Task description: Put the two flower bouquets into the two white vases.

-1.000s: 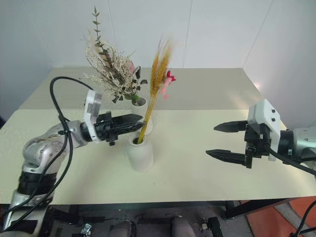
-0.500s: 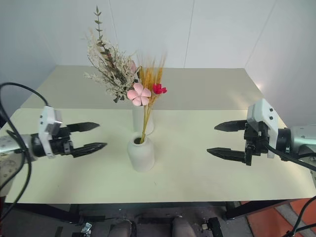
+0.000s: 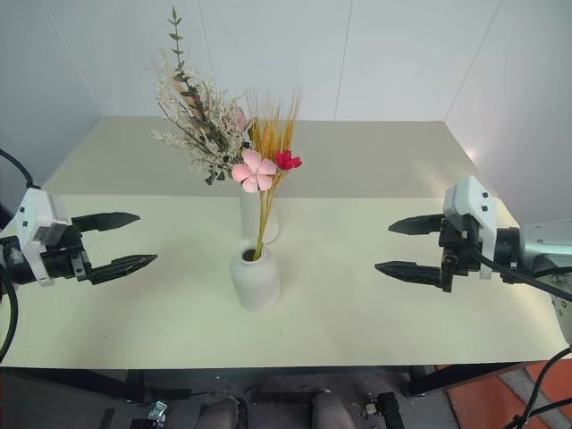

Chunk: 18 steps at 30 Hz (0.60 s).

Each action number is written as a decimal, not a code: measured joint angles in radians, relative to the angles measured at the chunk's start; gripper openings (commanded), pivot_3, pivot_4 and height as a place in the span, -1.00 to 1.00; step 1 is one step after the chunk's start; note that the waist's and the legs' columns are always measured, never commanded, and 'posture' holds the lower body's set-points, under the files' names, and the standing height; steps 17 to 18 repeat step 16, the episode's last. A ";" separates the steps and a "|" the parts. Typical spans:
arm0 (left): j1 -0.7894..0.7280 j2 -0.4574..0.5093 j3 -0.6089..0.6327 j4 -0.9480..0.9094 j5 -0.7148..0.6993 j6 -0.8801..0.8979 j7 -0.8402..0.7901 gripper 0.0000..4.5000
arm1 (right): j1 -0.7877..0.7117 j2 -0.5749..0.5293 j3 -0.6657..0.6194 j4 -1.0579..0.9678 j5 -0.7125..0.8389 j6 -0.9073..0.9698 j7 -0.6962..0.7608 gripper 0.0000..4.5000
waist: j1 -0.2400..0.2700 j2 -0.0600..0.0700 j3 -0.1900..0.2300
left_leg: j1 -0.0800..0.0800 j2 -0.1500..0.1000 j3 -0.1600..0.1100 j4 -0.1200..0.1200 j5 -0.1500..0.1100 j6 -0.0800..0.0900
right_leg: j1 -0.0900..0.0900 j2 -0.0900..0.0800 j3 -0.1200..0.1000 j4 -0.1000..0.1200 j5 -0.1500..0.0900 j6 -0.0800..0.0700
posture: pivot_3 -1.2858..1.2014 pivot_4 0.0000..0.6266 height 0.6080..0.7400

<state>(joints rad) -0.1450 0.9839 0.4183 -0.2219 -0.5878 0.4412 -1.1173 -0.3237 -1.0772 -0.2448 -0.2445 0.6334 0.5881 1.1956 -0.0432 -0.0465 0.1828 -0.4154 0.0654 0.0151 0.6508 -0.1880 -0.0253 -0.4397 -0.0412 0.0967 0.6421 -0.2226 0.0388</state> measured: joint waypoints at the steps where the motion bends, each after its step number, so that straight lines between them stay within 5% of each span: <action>1: 0.000 -0.001 0.000 -0.001 -0.001 0.000 0.003 0.99 | 0.000 0.000 0.000 0.000 -0.001 0.000 -0.002 1.00 | 0.000 0.000 0.000 | 0.000 0.000 0.000 0.000 0.000 0.000 | 0.000 0.000 0.000 0.000 0.000 0.000 | 0.03 -0.52 1.00; 18: -0.004 -0.001 -0.004 -0.031 -0.040 0.044 0.017 0.99 | 0.063 0.039 -0.022 -0.042 0.001 -0.002 -0.047 1.00 | -0.002 0.000 0.000 | 0.000 0.000 0.000 0.000 0.000 0.000 | 0.000 0.000 0.000 0.000 0.000 0.000 | 0.03 -0.52 1.00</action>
